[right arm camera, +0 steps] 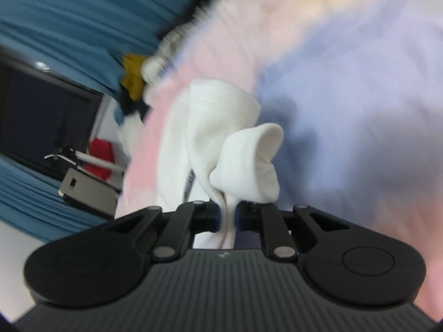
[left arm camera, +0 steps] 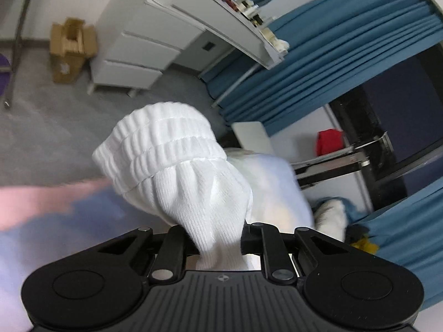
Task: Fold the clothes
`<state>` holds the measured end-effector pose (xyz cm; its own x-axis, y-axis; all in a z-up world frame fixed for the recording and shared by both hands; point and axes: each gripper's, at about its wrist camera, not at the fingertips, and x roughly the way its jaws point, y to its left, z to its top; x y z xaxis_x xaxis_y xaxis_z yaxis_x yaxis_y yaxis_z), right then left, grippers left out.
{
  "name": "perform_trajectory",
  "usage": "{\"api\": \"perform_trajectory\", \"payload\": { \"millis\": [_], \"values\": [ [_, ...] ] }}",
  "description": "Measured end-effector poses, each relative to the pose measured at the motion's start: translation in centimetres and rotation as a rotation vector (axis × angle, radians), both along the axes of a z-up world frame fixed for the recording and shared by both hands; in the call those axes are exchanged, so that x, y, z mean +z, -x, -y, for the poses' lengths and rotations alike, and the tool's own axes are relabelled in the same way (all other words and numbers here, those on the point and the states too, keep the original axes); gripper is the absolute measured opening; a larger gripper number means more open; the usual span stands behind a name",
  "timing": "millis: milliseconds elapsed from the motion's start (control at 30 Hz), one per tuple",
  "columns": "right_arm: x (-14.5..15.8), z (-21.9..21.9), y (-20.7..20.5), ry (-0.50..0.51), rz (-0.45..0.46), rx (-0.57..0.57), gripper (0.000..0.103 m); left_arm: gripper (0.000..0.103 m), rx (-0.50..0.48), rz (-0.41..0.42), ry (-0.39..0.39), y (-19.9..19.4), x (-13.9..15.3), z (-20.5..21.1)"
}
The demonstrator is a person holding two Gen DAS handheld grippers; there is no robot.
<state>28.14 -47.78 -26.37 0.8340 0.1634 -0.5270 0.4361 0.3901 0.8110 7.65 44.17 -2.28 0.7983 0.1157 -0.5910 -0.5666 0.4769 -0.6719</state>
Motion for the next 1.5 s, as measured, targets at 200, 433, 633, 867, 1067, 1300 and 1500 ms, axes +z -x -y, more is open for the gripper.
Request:
{"api": "perform_trajectory", "payload": {
  "millis": [200, 433, 633, 867, 1067, 1300, 1500],
  "values": [
    [-1.6, 0.4, 2.6, -0.062, -0.052, 0.049, 0.023, 0.024, -0.094, -0.011, -0.044, 3.7, -4.6, -0.4],
    [-1.2, 1.3, 6.4, -0.186, -0.004, -0.077, 0.034, 0.054, -0.103, 0.003, -0.202, 9.3, -3.0, 3.4],
    [-1.6, 1.6, 10.9, -0.324, 0.019, -0.343, 0.033, 0.060, -0.158, 0.036, -0.328, 11.3, 1.6, 7.5],
    [-4.7, 1.3, 9.9, -0.494, -0.010, -0.327, 0.033, 0.065, -0.299, 0.079, -0.456, 8.0, 5.1, 15.6],
    [-5.1, 1.0, 8.6, -0.569, 0.080, -0.330, 0.033, 0.065, -0.469, 0.077, -0.420, 2.9, 1.8, 23.8],
    [-3.7, 0.1, 8.8, -0.520, 0.094, -0.350, 0.033, 0.065, -0.640, 0.035, -0.442, -0.5, -3.5, 29.7],
    [-3.5, -1.1, 8.6, -0.518, 0.062, -0.322, 0.033, 0.065, -0.665, -0.025, -0.421, -0.7, -5.8, 30.2]
  ]
}}
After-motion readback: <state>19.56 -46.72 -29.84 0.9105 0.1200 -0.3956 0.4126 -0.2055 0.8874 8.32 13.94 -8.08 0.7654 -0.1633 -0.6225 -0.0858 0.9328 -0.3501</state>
